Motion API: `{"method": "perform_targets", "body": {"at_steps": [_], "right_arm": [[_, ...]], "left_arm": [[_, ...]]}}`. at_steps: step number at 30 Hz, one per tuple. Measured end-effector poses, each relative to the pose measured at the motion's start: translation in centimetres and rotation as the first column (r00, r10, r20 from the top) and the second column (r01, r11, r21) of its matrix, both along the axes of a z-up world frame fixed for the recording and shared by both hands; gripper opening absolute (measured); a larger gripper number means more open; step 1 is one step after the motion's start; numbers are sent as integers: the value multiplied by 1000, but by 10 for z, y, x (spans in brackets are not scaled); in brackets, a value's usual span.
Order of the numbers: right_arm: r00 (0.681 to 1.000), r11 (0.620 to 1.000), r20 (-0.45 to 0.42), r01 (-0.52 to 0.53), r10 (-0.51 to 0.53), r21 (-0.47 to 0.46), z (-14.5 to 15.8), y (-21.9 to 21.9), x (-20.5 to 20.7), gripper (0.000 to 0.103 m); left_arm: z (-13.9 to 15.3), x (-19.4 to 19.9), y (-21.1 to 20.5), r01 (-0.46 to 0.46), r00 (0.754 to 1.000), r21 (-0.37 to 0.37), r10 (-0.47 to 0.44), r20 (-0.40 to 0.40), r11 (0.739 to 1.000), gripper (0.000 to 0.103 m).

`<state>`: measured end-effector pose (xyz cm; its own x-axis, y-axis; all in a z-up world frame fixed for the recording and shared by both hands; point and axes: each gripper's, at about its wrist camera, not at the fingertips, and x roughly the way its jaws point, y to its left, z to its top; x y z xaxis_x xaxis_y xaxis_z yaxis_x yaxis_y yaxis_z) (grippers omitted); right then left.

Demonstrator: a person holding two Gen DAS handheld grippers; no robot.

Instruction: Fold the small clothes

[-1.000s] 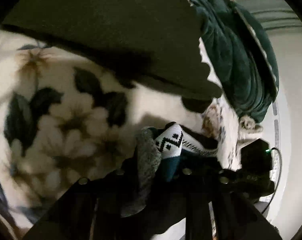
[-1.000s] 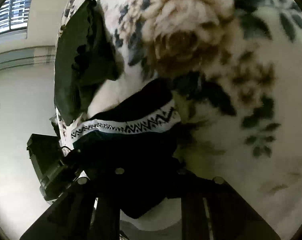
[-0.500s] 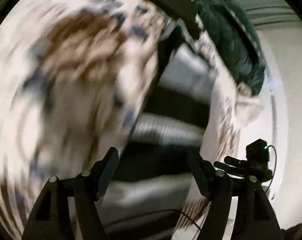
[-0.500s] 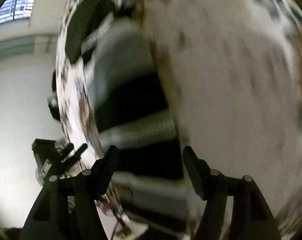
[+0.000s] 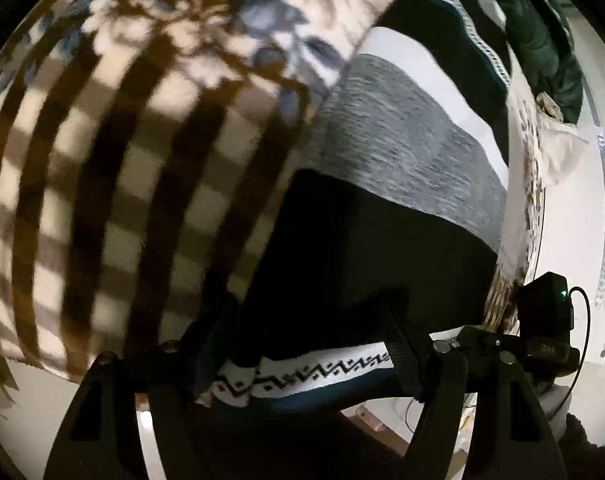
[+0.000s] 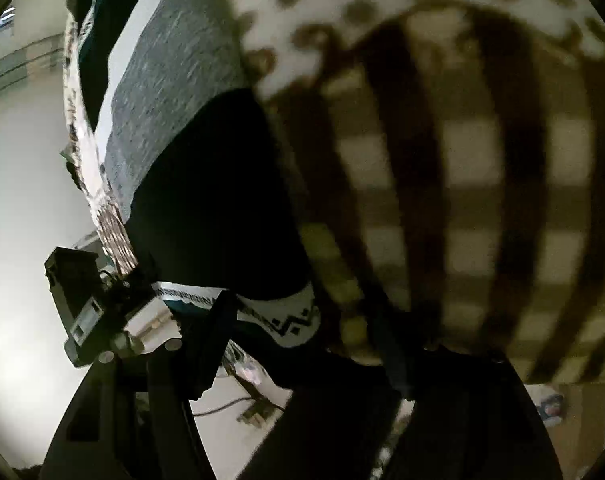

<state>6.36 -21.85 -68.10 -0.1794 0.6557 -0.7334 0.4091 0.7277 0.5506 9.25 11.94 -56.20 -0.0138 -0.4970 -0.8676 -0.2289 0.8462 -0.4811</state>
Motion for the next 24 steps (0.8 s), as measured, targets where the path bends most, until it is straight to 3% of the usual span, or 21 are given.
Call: {"method": "perform_targets", "body": {"at_steps": [1, 3, 4, 5, 6, 9, 13, 18, 24], "right_arm": [[1000, 1000, 13, 9, -9, 3, 0, 6, -1, 70], [999, 1000, 35, 15, -15, 18, 3, 14, -3, 58], [999, 1000, 42, 10, -10, 11, 5, 17, -4, 32], [999, 1000, 39, 6, -7, 7, 6, 19, -5, 18], [999, 1000, 42, 18, -19, 22, 9, 18, -5, 15], [995, 992, 47, 85, -90, 91, 27, 7, -4, 12], [984, 975, 97, 132, -151, 178, 74, -7, 10, 12], [959, 957, 184, 172, -216, 232, 135, -10, 61, 11], [900, 947, 323, 224, -292, 232, 193, -10, 185, 11]], "left_arm": [[3, 0, -4, 9, 1000, 3, -9, 6, 1000, 68], [10, -6, -11, 33, 999, 10, -33, 32, 999, 35], [12, -8, -12, 32, 999, -12, -31, 32, 999, 14], [13, -13, -9, 25, 999, -30, -24, 37, 999, 14], [18, -14, -8, 11, 999, -33, -9, 42, 999, 13], [39, -9, 0, -85, 995, -127, 91, 35, 988, 12], [70, 13, 13, -193, 978, -251, 207, 29, 948, 12], [115, 85, 24, -269, 945, -388, 319, 70, 882, 12], [128, 224, 3, -283, 921, -481, 375, 106, 830, 12]]}}
